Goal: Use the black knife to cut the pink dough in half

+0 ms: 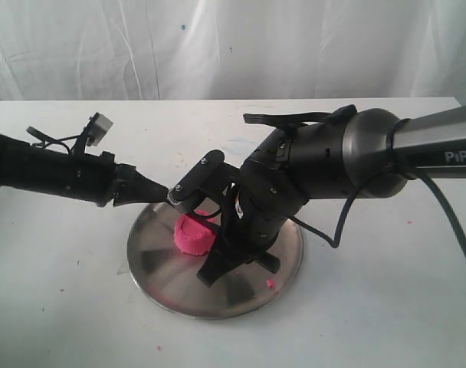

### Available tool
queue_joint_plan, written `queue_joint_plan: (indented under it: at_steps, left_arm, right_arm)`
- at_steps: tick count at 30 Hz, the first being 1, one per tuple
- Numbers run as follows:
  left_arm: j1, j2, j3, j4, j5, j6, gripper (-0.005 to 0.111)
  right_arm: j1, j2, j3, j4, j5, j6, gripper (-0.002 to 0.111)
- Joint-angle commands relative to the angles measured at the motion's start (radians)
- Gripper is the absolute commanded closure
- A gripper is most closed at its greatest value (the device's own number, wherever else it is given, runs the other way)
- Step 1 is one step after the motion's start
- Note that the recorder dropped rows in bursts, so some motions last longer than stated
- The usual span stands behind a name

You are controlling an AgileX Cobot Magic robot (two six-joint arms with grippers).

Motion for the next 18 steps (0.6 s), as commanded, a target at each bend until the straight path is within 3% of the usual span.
queue_joint_plan:
  at_steps: [1,8,13,18]
  left_arm:
    - [-0.013,-0.052,-0.089,0.206,-0.015,-0.174,0.107]
    - [-0.12,-0.056,-0.217,0.623,-0.105,-0.457,0.107]
    - [-0.18,-0.056,-0.221,0.648,-0.186,-0.468,0.107]
    - [-0.187,-0.056,-0.221,0.651,-0.202,-0.468,0.107]
  right_arm:
    - [-0.002,-0.002,-0.009,-0.003,-0.011,0.004,0.108]
    - [-0.002,-0.002,-0.009,-0.003,-0.013,0.004,0.108]
    - [-0.002,-0.002,-0.009,-0.003,-0.006,0.004,0.108]
    - [-0.002,-0.002,-0.009,-0.003,0.004,0.004,0.108]
